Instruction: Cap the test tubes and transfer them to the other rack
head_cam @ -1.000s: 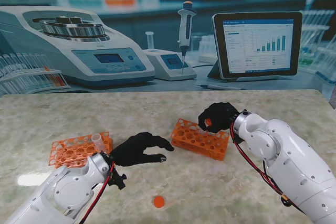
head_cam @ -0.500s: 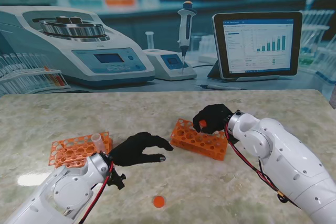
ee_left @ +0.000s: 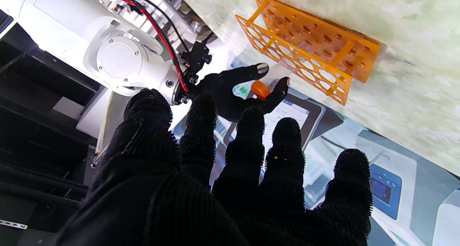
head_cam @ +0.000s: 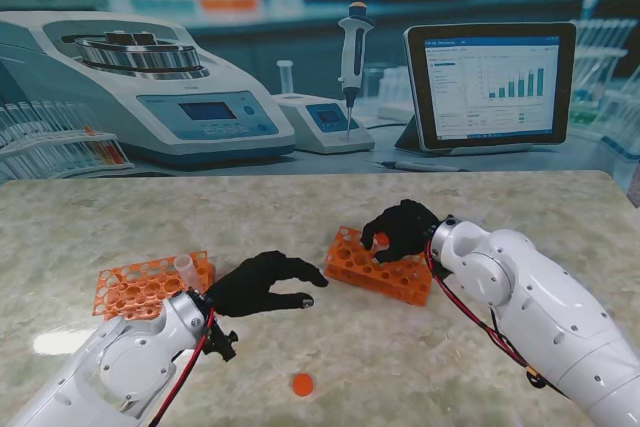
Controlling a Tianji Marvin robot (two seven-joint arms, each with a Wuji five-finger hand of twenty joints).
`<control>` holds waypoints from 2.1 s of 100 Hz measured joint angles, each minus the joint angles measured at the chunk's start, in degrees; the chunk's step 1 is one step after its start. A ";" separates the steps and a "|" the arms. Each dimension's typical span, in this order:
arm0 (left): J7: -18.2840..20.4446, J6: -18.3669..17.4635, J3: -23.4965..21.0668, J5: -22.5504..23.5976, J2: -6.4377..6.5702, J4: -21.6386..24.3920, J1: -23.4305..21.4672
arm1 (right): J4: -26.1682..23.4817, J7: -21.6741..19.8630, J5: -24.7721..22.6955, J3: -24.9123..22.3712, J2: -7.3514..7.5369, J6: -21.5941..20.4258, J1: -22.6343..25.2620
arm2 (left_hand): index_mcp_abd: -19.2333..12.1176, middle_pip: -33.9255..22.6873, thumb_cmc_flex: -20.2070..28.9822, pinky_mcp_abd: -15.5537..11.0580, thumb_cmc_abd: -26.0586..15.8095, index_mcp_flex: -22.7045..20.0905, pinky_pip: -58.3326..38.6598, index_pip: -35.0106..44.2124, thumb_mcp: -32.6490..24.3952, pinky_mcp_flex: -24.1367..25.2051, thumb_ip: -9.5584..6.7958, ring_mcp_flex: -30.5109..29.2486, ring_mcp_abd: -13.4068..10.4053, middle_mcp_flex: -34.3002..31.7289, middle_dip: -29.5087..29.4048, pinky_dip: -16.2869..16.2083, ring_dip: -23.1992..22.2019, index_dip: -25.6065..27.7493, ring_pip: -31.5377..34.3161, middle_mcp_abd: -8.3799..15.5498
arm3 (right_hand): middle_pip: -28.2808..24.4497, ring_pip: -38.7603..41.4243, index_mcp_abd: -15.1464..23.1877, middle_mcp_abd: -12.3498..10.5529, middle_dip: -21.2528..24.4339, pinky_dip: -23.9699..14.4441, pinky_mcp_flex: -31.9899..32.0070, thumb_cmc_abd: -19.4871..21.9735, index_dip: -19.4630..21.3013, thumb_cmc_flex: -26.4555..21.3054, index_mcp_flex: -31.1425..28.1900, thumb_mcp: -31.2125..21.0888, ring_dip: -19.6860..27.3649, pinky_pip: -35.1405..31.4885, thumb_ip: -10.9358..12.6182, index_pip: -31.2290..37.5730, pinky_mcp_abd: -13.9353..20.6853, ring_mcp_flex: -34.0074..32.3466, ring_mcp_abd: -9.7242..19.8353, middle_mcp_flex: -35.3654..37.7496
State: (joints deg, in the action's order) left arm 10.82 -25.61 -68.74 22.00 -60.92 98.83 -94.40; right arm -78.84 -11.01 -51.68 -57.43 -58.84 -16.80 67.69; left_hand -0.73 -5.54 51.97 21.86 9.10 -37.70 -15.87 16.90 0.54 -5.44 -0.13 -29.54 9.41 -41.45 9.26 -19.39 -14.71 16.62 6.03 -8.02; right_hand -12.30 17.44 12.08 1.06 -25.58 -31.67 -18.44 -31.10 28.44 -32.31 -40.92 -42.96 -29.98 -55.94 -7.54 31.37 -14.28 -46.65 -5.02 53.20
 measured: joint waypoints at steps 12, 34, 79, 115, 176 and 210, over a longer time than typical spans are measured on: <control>0.00 0.00 -0.11 0.02 0.00 0.08 -0.10 | 0.01 0.65 -0.14 -0.35 -0.11 -0.50 0.21 | 0.00 0.00 0.00 0.00 0.00 0.00 0.01 0.00 0.00 0.00 0.00 0.00 0.00 0.00 0.00 0.00 0.00 0.00 0.00 0.00 | 1.13 -2.45 -1.30 -0.08 2.26 2.21 2.48 1.47 2.11 2.53 0.00 0.94 2.23 1.80 2.20 -4.66 -0.70 2.46 -0.55 -2.19; 0.04 0.02 -0.13 0.02 0.00 0.08 -0.14 | -0.14 1.86 -0.30 -1.64 -0.31 -0.97 1.02 | 0.00 0.00 0.00 0.00 0.00 0.00 0.02 0.00 0.00 0.09 0.00 0.00 0.00 0.00 0.00 0.00 0.00 0.00 0.00 0.00 | 2.71 -4.75 -2.20 -0.08 4.59 4.26 4.69 4.06 2.68 6.71 2.29 3.07 4.99 3.36 2.24 -7.26 -1.32 4.92 -0.79 -4.02; 0.04 0.01 -0.10 -0.05 0.01 0.08 -0.11 | -5.63 6.34 -2.72 -9.06 -0.84 -2.94 7.48 | 0.00 0.00 0.00 -0.01 -0.01 0.00 0.04 0.00 0.00 0.15 0.00 0.00 0.00 0.00 0.00 0.00 0.00 0.00 0.00 0.00 | 2.73 -4.55 -2.78 -0.08 5.22 5.02 5.12 5.11 2.68 7.33 2.29 4.11 5.76 3.78 2.27 -7.23 -1.32 5.23 -0.81 -4.60; 0.11 0.07 0.04 -0.09 0.02 0.05 0.00 | -15.85 12.57 -5.58 -17.51 -1.19 -6.72 18.71 | 0.00 0.00 0.00 -0.01 -0.29 0.00 0.47 0.00 0.00 0.18 0.00 0.00 0.00 0.01 0.00 0.00 0.00 0.00 0.00 0.11 | 2.62 -4.54 -2.80 -0.08 5.22 5.63 5.02 5.11 2.68 7.33 2.29 4.11 6.40 3.78 2.33 -7.18 -1.33 5.21 -0.72 -4.33; 0.40 0.33 0.55 -0.05 0.05 -0.05 0.40 | -27.04 22.66 -5.91 -24.16 -2.68 -12.43 38.29 | 0.00 0.00 -0.06 -0.01 -1.26 0.57 0.65 -0.59 -0.01 0.23 0.00 0.63 0.00 0.06 0.00 0.00 0.00 0.00 -0.26 0.30 | 2.44 -4.54 -3.31 -1.24 5.43 5.82 4.67 6.41 2.68 7.23 2.29 5.99 7.85 3.78 2.69 -7.65 -1.36 5.15 -0.03 -3.69; 0.56 0.70 0.35 0.61 0.09 0.10 0.20 | -27.65 24.88 -5.96 -23.92 -2.76 -12.90 42.42 | 0.03 0.00 -0.07 -0.05 -1.33 1.22 1.27 -2.07 -0.02 0.81 0.00 1.48 0.00 0.72 0.00 0.00 0.00 -0.88 -0.36 0.32 | 2.78 -4.82 -3.37 -1.30 6.99 7.87 4.65 7.74 1.94 7.16 2.29 8.48 10.28 4.41 2.71 -8.37 -1.37 5.14 0.80 -3.69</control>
State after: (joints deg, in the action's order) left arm 11.38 -24.91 -68.39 22.62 -60.83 98.93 -94.20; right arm -106.49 13.87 -57.64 -81.35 -61.60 -29.70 110.12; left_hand -0.70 -5.54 51.90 21.81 7.77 -36.47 -14.60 14.83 0.52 -4.63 -0.13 -28.06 9.42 -40.72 9.26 -19.38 -14.71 15.75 5.67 -7.70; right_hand -9.52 12.62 8.72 -0.24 -18.59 -23.80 -13.79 -23.35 30.38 -25.15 -38.64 -34.49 -19.70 -51.53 -4.83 23.00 -15.64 -41.50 -4.22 49.52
